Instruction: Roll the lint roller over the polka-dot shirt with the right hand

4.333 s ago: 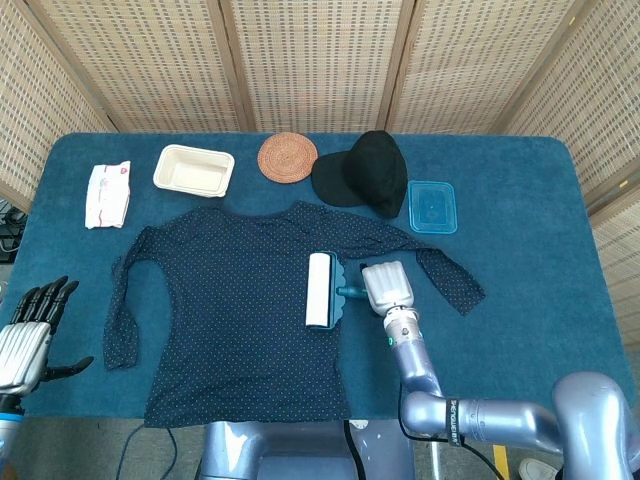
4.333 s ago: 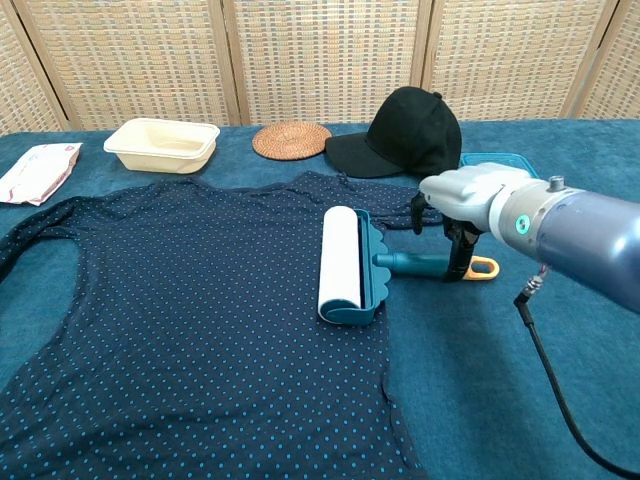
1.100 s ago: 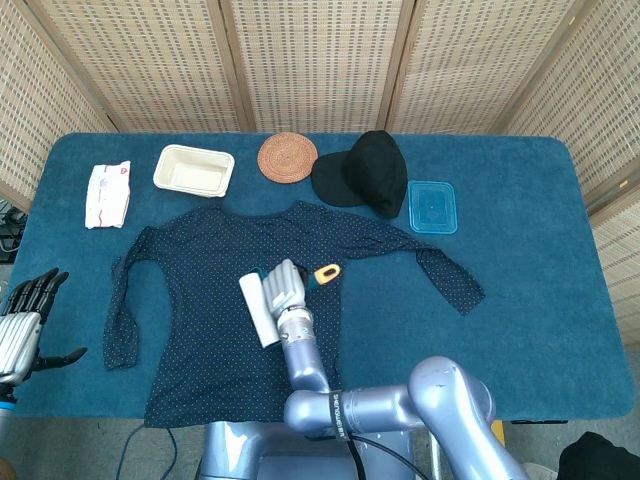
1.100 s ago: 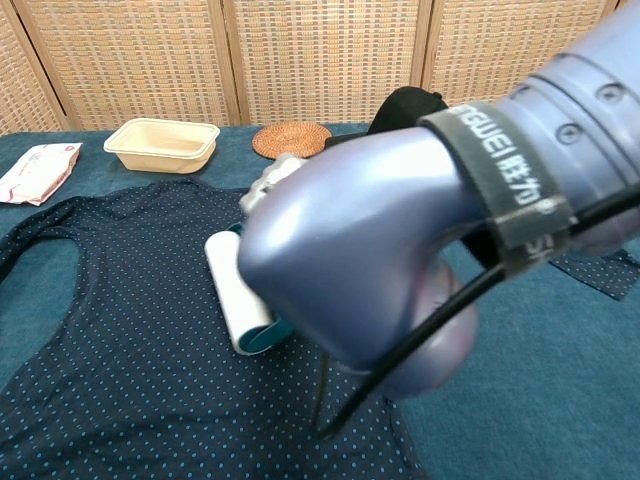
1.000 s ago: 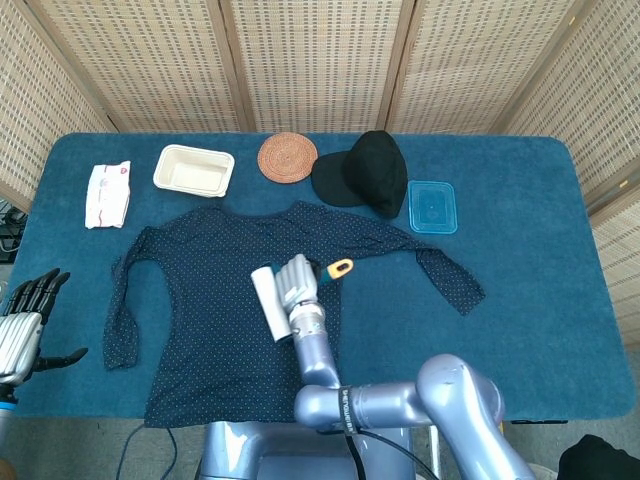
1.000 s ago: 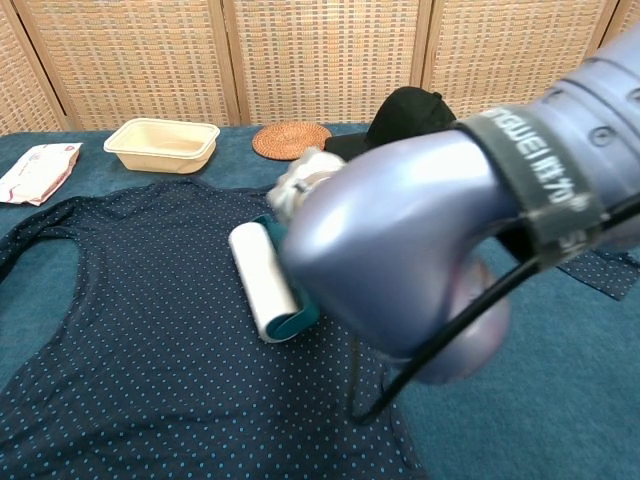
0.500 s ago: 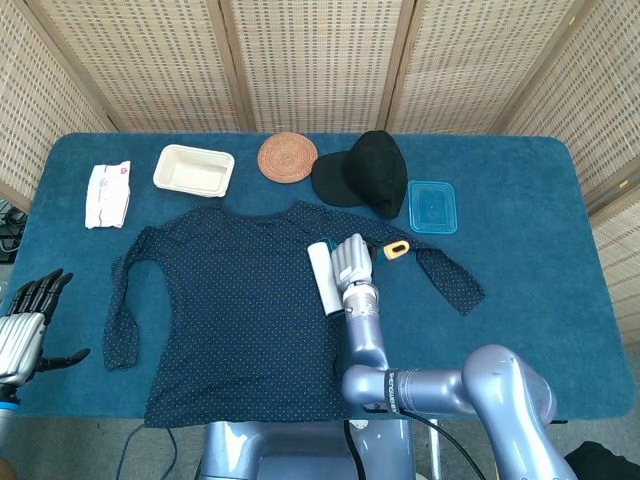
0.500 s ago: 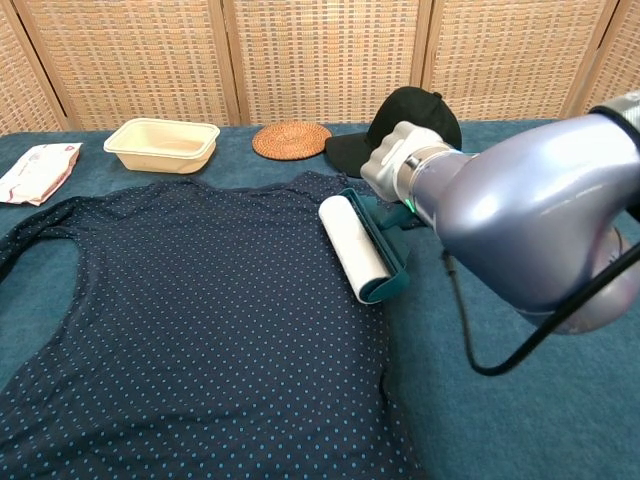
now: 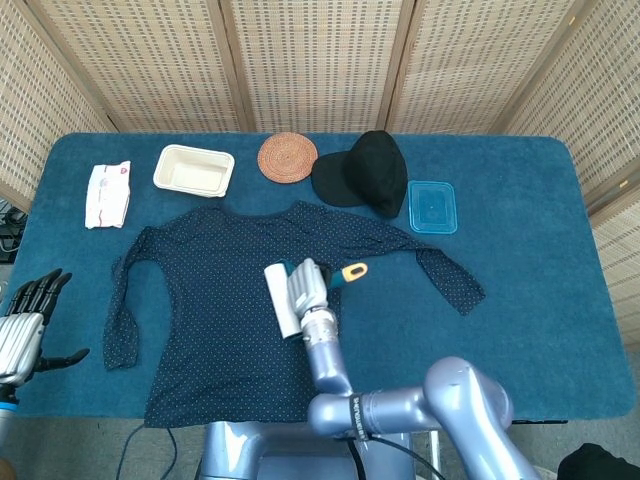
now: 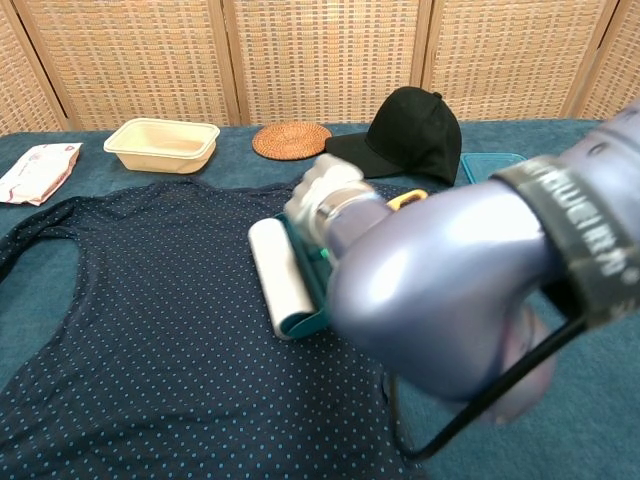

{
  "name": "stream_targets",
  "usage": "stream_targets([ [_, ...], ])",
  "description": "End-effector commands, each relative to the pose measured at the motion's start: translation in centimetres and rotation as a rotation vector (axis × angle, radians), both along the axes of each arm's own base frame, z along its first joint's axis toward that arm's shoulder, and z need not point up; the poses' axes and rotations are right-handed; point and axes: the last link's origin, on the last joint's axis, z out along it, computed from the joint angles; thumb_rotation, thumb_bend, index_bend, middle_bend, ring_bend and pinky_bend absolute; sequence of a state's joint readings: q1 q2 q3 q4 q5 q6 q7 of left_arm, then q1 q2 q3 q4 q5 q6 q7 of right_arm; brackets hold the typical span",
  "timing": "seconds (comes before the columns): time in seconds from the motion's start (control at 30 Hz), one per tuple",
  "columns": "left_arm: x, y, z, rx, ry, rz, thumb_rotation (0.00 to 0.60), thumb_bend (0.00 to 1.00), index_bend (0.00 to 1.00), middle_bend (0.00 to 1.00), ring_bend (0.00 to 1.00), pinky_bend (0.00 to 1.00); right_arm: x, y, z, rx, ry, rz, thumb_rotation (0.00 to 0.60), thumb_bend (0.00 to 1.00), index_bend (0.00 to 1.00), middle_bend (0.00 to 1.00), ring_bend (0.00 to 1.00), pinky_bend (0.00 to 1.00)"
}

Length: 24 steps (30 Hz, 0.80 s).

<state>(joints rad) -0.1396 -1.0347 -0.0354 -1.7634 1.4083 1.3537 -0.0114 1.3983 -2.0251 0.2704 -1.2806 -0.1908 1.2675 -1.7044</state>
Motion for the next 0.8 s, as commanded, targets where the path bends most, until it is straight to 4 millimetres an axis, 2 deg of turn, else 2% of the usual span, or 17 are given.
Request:
stream_targets([
  [0.03,0.0,0.0,0.0,0.001,-0.001,0.001,0.6,0.0,0.0,0.0,0.0,0.0,1.8,1.3,-1.1,0.009,0.023,0.065,0.6,0.84,0.72,1.0,1.0,1.0],
  [0.23,-0.1,0.0,0.0,-0.002,0.0,0.005,0.6,0.0,0.0,0.0,0.0,0.0,3.7,2.9,-2.3,0.033,0.024,0.111,0.6,0.84,0.72,1.0,1.0,1.0],
  [0.43,-0.1,0.1,0.0,-0.001,0.0,0.008,0.6,0.0,0.0,0.0,0.0,0.0,4.4,3.4,-2.7,0.032,0.035,0.147,0.6,0.84,0.72,1.0,1.0,1.0],
  [0.6,-0.2,0.1,-0.1,-0.003,0.002,0.008,0.6,0.0,0.0,0.0,0.0,0.0,3.3,2.7,-2.5,-0.016,0.103,0.198,0.6,0.84,0.72,1.0,1.0,1.0],
  [0.8,-0.1,0.1,-0.3,-0.007,0.007,0.006,0.6,0.0,0.0,0.0,0.0,0.0,0.8,1.1,-1.3,-0.069,0.148,0.193,0.6,0.84,0.72,1.0,1.0,1.0],
])
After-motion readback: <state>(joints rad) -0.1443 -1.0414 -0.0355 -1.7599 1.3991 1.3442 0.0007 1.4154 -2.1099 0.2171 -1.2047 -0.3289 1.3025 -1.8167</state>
